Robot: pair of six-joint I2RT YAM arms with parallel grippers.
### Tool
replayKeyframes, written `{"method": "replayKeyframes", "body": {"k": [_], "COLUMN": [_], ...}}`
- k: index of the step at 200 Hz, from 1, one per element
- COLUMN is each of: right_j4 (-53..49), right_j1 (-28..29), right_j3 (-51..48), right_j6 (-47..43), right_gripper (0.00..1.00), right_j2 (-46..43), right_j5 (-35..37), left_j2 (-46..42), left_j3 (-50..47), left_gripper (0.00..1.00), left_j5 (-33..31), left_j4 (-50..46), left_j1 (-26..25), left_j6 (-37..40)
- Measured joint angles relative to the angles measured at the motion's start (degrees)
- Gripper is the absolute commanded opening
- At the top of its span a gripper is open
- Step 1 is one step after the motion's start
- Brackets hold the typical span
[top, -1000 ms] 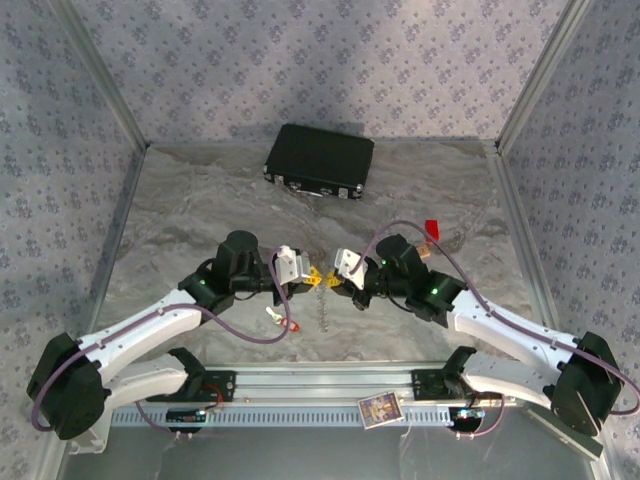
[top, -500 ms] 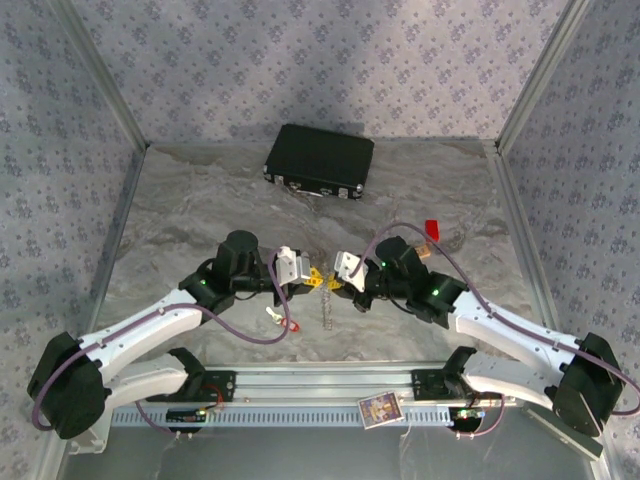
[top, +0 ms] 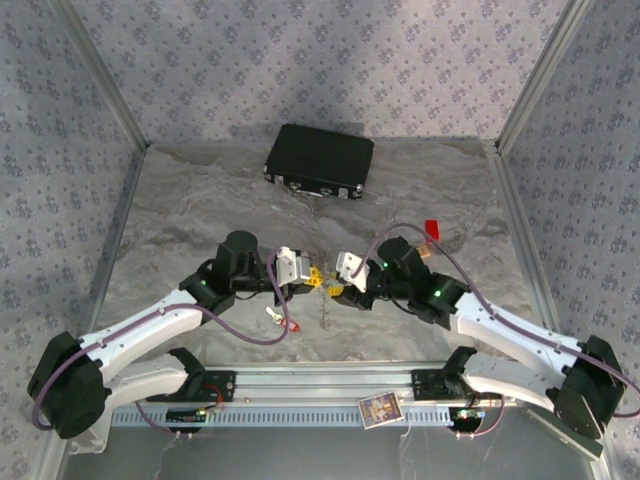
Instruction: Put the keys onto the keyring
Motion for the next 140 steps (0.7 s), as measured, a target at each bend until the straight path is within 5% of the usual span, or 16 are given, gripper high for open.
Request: {"method": "replayKeyframes", "body": {"k": [104,140], "right_j4": [7.6,8.5], "right_j1": [-1.0,-1.0], "right_j3": [-1.9,-1.9], "right_j6": [2.3,3.3], "right_gripper": [0.14,0.0], "right_j2": [0.5,1.4], "right_j5": [-5.0,-6.2], "left_j2": [0.7,0.7], "left_j3": [-0.6,-0.6], "left_gripper": [0.0,0.0], "left_j5": [1.3,1.1], "left_j4": [0.7,0.9], "left_j1": [-0.3,-0.3], "left_j6": [0.0,0.0]}}
